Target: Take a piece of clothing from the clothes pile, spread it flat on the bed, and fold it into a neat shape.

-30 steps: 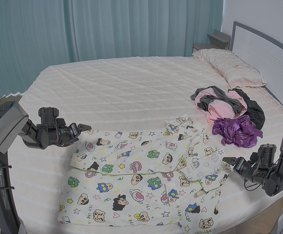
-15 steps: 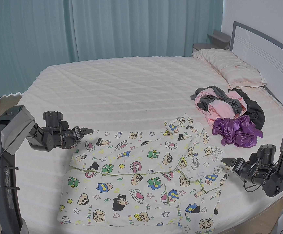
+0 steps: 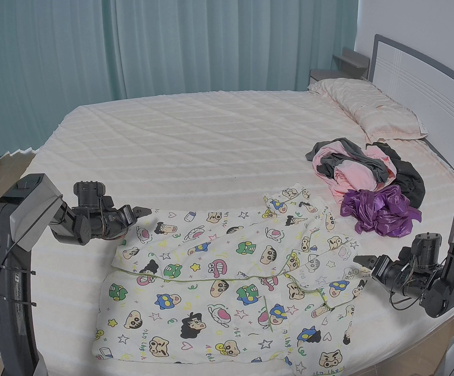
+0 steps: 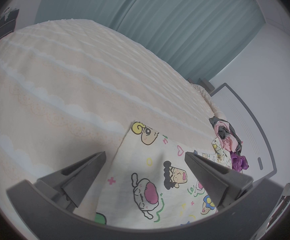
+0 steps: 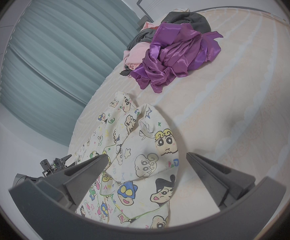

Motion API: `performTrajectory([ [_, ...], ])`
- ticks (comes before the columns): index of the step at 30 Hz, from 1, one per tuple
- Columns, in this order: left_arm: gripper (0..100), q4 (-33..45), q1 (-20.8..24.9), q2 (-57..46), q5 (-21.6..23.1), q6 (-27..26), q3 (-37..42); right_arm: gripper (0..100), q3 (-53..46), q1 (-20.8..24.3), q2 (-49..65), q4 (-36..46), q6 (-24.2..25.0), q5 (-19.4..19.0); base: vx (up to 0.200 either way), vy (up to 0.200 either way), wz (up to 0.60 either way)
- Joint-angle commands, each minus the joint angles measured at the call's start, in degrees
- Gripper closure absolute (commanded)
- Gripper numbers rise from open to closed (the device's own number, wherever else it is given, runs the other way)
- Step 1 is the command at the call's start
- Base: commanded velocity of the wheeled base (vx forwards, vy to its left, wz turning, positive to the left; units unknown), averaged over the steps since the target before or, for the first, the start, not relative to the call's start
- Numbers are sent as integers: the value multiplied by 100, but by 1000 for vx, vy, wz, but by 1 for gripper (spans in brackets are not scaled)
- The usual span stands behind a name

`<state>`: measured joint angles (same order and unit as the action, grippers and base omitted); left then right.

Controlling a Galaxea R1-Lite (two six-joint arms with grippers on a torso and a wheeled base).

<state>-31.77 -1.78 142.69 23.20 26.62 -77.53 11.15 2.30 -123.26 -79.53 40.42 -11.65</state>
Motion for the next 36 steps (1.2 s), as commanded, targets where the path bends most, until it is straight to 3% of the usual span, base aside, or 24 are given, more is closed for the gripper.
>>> performTrajectory([
  [1, 0, 4, 2, 75, 18, 9, -60, 0, 1, 24, 4, -1, 9, -4, 0, 0, 0],
  [2, 0, 13, 2, 83, 18, 9, -78, 0, 1, 24, 4, -1, 9, -4, 0, 0, 0],
  [3, 100, 13, 2, 83, 18, 9, -78, 0, 1, 24, 4, -1, 9, -4, 0, 0, 0],
  [36, 100, 22, -341, -523, -184, 115, 441, 0, -8, 16, -5, -1, 9, -4, 0, 0, 0],
])
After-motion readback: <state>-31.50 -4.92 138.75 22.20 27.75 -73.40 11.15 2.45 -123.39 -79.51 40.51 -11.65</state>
